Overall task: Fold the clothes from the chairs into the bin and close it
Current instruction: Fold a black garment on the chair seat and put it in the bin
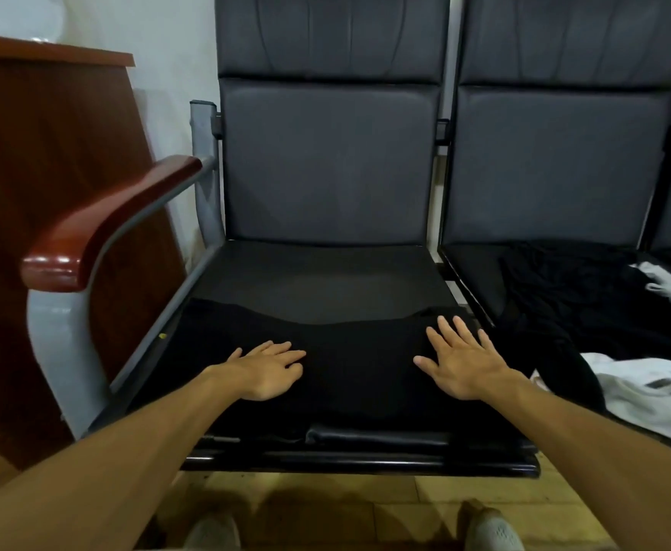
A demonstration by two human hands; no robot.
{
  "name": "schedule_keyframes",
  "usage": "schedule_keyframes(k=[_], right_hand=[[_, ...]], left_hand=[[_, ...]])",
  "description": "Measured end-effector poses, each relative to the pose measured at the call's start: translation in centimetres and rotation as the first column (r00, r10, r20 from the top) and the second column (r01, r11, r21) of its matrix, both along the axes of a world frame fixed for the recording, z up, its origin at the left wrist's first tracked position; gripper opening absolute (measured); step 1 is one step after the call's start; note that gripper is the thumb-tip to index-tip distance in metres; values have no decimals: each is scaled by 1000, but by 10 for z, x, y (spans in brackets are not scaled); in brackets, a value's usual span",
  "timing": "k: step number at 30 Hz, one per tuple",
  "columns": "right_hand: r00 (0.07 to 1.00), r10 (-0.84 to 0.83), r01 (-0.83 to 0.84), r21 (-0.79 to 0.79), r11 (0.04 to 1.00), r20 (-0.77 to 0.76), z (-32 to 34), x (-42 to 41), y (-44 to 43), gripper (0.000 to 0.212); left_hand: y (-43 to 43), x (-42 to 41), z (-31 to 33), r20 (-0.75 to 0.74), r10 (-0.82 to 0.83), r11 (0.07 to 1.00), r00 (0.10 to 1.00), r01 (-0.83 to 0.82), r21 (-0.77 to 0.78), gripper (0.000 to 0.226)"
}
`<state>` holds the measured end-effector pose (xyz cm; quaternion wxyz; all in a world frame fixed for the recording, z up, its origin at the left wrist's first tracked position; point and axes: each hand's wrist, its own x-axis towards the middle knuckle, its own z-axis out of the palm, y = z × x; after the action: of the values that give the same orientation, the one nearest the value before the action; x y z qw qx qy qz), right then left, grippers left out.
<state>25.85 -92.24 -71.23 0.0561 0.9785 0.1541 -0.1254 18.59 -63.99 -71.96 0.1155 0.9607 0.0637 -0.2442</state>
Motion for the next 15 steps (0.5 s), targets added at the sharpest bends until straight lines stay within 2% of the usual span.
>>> schedule_keyframes(k=[3, 5, 8, 10, 12, 15], right_hand=[[1000, -14, 14, -10, 1000, -3, 2, -1, 15, 68], [1000, -5, 5, 0, 1000, 19, 3, -2, 24, 65], [999, 42, -43, 35, 998, 32, 3, -1, 39, 61], [996, 88, -90, 71, 993, 31, 3, -1, 51, 59], [990, 140, -143, 103, 984, 30, 3, -2, 62, 58], [977, 213, -212, 140, 967, 5, 2, -6, 78, 56]], left_hand=[[11, -6, 4, 46, 38, 999, 998, -38, 1, 52], [19, -13, 10, 167, 77, 995, 983, -85, 42, 50], [36, -24, 19, 432, 95, 947, 897, -215, 238, 44], [54, -35, 19, 548, 189, 888, 815, -381, 260, 42], [68, -47, 14, 593, 279, 829, 756, -501, 249, 48], [77, -54, 7, 588, 339, 785, 734, -566, 254, 66]])
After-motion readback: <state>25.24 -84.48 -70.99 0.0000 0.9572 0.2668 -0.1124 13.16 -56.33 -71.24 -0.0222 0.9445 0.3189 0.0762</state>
